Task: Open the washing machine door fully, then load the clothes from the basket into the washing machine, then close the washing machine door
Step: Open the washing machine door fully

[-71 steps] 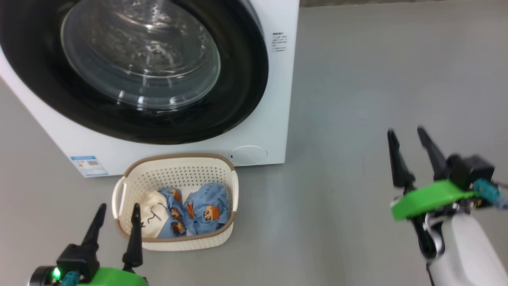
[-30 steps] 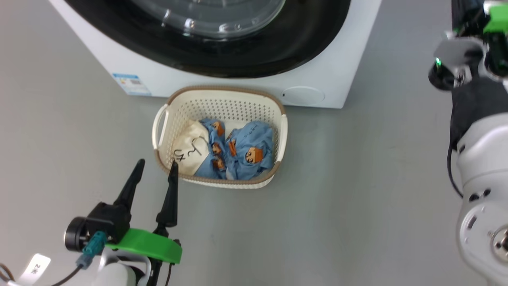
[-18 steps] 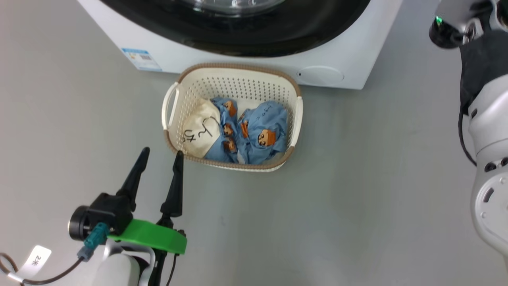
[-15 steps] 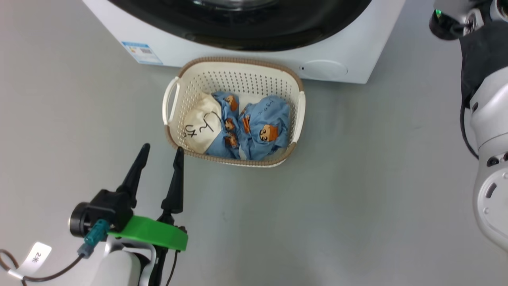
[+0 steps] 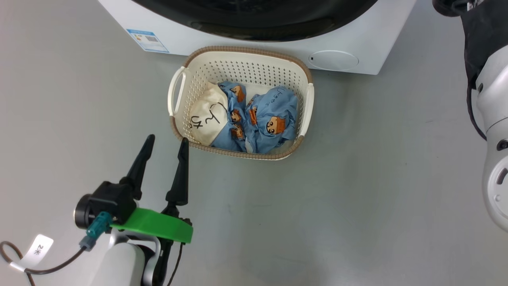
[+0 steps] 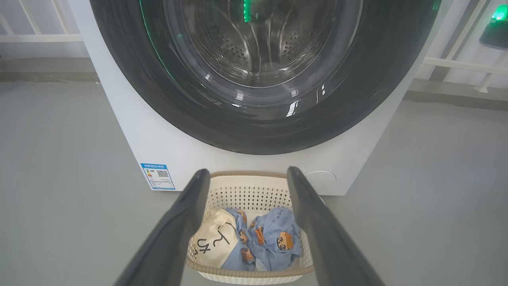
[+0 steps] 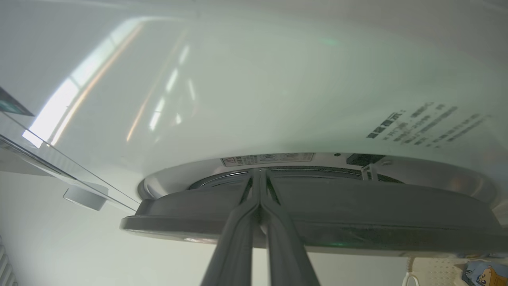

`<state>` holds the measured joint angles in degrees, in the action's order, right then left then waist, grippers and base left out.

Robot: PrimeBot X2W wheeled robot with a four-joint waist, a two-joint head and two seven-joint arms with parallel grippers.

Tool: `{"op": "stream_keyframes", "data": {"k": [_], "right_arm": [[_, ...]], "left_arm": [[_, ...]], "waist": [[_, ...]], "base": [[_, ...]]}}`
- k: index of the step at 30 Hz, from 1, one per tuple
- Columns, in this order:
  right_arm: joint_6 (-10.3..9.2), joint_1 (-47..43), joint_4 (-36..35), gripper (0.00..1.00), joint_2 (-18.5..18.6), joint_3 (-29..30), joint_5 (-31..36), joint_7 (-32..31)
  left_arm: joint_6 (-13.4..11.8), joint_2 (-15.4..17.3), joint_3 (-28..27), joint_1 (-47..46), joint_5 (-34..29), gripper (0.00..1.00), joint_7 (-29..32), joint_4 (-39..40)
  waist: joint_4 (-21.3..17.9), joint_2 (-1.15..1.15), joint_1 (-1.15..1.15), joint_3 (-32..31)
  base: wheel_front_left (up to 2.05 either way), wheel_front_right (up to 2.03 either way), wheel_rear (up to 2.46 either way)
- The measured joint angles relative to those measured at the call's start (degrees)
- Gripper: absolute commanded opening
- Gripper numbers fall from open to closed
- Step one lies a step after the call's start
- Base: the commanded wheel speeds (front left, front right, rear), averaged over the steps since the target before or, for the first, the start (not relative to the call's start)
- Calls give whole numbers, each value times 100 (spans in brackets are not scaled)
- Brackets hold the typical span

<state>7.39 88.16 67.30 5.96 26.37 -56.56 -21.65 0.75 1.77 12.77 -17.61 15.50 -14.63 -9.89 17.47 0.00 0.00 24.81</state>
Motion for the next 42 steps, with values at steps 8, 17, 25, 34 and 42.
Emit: {"op": "stream_keyframes", "data": {"k": [8,17,25,34,42], "right_arm": [[0,236,289,0,59,-7,229,53],[0,463,466,0,102,13,309,93],[1,580,625,0,215,52,405,211],[0,699,740,0,282,99,466,23],[1,712,736,0,419,100,661,-814]], "left_arm": [[-1,-1,75,1,99,100,0,1],[-51,-1,176,1,185,100,0,5],[-101,-3,265,0,257,100,0,30],[-110,-5,311,-3,313,100,0,82],[-152,-7,315,-47,346,100,0,91]], "waist": [[70,0,0,98],[136,0,0,187],[217,0,0,301],[276,0,0,420],[287,0,0,401]], "base": [[0,0,0],[0,0,0],[0,0,0],[0,0,0],[0,0,0]]}}
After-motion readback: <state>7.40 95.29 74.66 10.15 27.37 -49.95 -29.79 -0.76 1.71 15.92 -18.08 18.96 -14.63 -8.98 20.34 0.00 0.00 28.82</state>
